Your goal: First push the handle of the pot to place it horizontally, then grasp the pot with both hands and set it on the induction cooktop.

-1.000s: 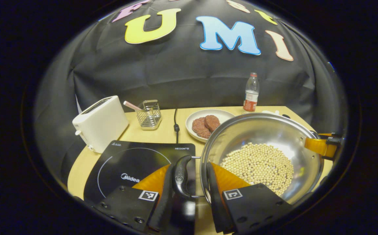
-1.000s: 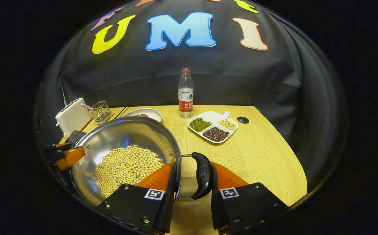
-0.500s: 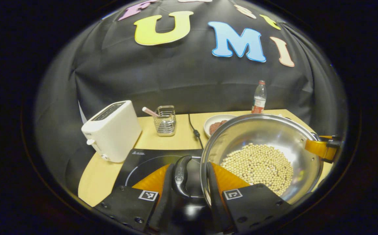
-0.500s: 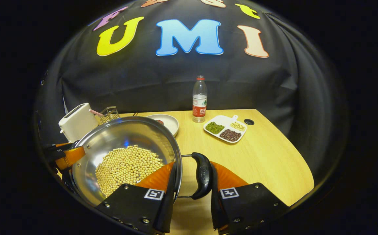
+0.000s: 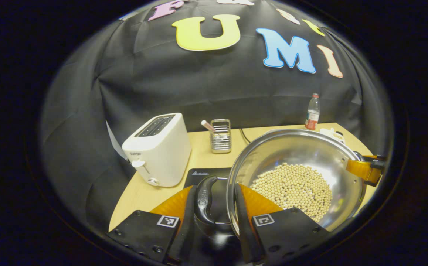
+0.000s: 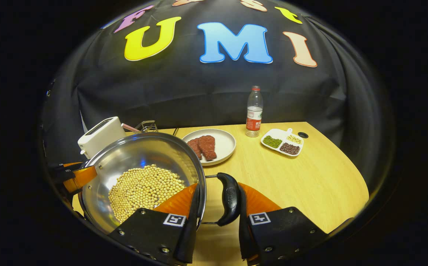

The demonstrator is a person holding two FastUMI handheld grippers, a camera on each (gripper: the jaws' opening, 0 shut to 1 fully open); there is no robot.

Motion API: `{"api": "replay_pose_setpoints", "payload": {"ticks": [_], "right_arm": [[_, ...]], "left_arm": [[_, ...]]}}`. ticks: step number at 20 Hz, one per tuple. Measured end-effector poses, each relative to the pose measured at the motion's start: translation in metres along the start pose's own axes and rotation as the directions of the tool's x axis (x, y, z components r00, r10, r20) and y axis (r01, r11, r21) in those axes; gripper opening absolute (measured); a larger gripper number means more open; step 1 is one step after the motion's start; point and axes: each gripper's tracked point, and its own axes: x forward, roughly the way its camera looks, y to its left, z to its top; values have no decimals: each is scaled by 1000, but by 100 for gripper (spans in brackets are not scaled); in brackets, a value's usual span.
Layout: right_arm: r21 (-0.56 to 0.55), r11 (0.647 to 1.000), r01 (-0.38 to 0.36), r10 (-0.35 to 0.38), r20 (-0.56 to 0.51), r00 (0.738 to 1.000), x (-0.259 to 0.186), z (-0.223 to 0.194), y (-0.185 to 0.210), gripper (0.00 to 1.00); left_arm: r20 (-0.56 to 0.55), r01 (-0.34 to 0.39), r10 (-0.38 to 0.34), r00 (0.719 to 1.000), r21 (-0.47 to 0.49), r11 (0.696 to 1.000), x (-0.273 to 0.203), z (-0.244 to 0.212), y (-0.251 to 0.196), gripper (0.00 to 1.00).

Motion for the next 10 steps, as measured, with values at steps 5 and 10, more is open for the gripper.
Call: {"api": "replay_pose_setpoints", "payload": {"ticks": [5, 10], "right_arm": [[-2, 1000, -11, 11, -23, 1000, 9, -9, 38, 48], [-5, 1000, -21, 21, -41, 999, 24, -11, 63, 48]], "left_arm": [[-19, -9, 9, 1000, -3, 1000, 11, -10, 39, 58], [-34, -21, 20, 999, -7, 1000, 26, -14, 66, 55]]}}
